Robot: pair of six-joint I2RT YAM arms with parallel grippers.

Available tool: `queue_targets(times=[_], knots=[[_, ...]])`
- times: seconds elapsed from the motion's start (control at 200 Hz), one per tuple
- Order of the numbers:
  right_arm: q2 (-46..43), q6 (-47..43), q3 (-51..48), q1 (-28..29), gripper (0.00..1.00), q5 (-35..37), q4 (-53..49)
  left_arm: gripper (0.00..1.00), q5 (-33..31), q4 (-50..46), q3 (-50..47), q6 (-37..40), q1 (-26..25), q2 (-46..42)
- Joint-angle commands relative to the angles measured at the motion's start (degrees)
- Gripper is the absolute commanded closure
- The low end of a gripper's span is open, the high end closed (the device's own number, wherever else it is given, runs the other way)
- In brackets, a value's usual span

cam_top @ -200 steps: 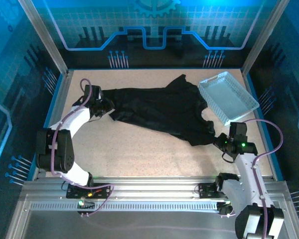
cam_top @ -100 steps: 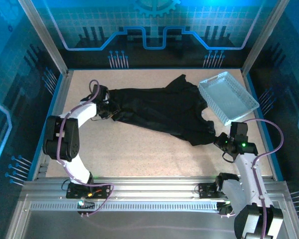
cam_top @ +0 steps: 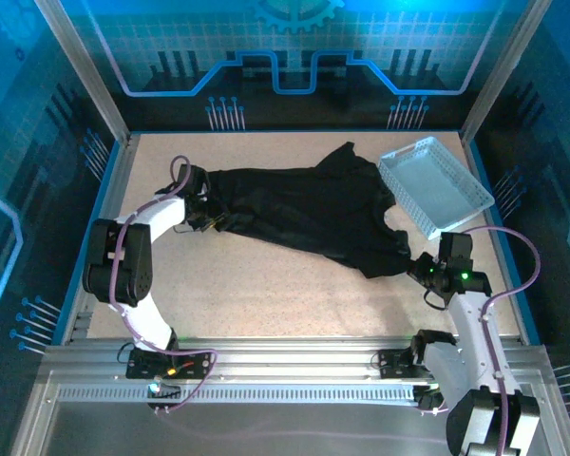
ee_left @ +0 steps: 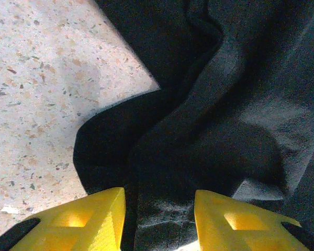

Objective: Fold the inside-out t-shirt

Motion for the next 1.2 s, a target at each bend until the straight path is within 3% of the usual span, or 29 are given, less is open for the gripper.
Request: queue_targets(times=[0.0, 0.205, 0.58, 0.81, 0.995, 1.196], knots=[[-0.21, -0.64, 0.44, -0.91, 1.00, -0.31, 0.24, 0.60, 2.55, 1.50, -0.89, -0.20, -0.47, 1.72], [-0.25, -0.47, 0.42, -0.98, 1.00, -0.42, 0.24, 0.61, 4.64, 2.43, -0.74, -1.15, -0.97, 2.80], [-0.53, -0.64, 2.28, -0.98, 1.00, -0.29, -0.54, 0.91, 2.27, 1.50, -1.50, -0.79, -1.01, -2.41], [-0.77, -1.04, 3.77, -0.98, 1.00, -0.16, -1.29, 1.00, -1.47, 0.62, -3.08, 0.14, -1.09, -8.02], [-2.11, -1.65, 7.67, -1.80, 1.00, 0.17, -4.22, 1.00, -5.75, 1.48, -8.96, -1.11, -1.07, -20.45], [-5.72, -2.35, 13.16, -3.62, 1.00, -1.26, -9.44, 1.00, -15.75, -2.02, -19.74, -3.36, -0.95, -46.27]])
